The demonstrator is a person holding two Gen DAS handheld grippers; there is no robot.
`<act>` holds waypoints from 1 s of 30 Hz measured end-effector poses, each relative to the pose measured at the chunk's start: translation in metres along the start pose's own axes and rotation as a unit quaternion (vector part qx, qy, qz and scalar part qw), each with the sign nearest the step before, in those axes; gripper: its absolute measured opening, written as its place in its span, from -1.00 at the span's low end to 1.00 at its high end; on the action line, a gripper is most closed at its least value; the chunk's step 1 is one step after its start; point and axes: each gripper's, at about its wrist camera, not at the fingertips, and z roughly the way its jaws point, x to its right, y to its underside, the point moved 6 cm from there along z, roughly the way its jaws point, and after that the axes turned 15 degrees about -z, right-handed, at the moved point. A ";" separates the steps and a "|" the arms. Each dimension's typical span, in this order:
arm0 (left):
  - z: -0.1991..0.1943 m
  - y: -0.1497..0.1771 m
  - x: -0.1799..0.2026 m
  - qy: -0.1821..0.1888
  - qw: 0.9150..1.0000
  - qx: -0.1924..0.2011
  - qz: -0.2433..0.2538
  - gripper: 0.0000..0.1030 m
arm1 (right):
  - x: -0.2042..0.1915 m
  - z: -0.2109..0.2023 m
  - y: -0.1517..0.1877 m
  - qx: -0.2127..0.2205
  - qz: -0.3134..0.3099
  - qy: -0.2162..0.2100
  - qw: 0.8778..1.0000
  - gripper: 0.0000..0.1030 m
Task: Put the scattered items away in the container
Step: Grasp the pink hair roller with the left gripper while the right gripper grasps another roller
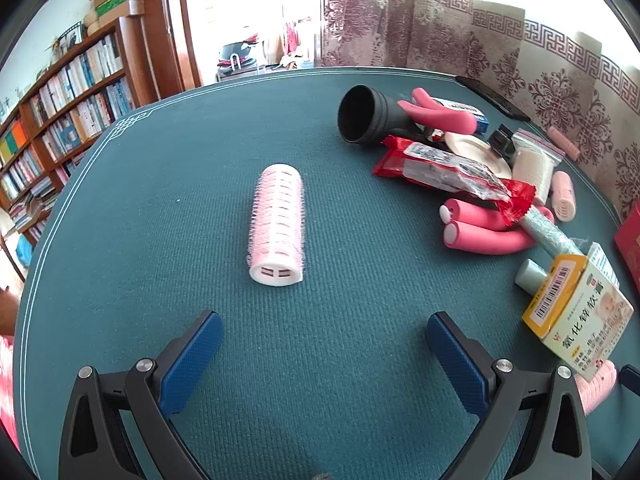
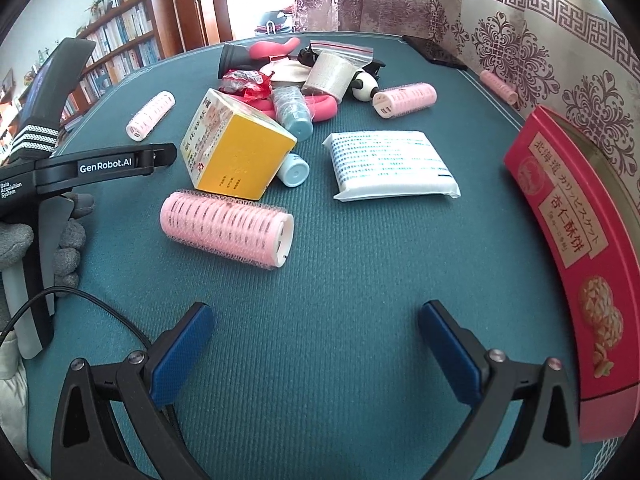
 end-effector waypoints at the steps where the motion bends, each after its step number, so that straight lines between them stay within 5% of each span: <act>1: 0.000 0.000 0.002 0.002 1.000 -0.001 0.002 1.00 | 0.000 0.000 0.000 0.001 0.000 0.000 1.000 1.00; 18: -0.001 -0.011 -0.010 0.058 0.998 -0.012 -0.014 1.00 | -0.006 0.002 -0.004 -0.002 -0.008 -0.002 1.000 1.00; 26: 0.014 -0.028 -0.013 0.019 0.999 -0.015 -0.021 1.00 | -0.001 0.004 -0.006 0.008 -0.003 -0.010 1.000 1.00; 30: 0.020 -0.043 -0.017 -0.008 1.000 0.003 -0.021 0.48 | -0.003 0.004 -0.005 0.009 -0.002 -0.010 1.000 1.00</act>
